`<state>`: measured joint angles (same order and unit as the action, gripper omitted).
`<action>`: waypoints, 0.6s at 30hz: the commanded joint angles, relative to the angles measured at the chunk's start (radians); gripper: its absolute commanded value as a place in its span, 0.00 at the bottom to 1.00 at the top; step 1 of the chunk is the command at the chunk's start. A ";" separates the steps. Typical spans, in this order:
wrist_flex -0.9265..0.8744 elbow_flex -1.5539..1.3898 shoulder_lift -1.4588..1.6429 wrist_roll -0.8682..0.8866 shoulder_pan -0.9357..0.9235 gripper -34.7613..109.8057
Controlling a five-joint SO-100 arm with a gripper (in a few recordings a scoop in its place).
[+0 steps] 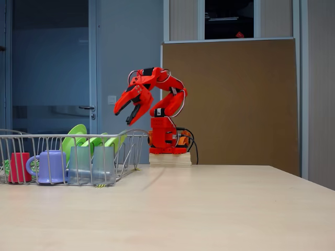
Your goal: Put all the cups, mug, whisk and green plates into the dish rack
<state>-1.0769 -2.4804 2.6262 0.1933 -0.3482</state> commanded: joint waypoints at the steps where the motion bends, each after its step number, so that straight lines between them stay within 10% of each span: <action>1: 0.009 0.031 0.063 0.044 0.092 0.36; 18: 0.238 -0.186 0.089 0.209 0.549 0.24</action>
<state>-0.9235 -2.5955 2.7136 0.3620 0.1427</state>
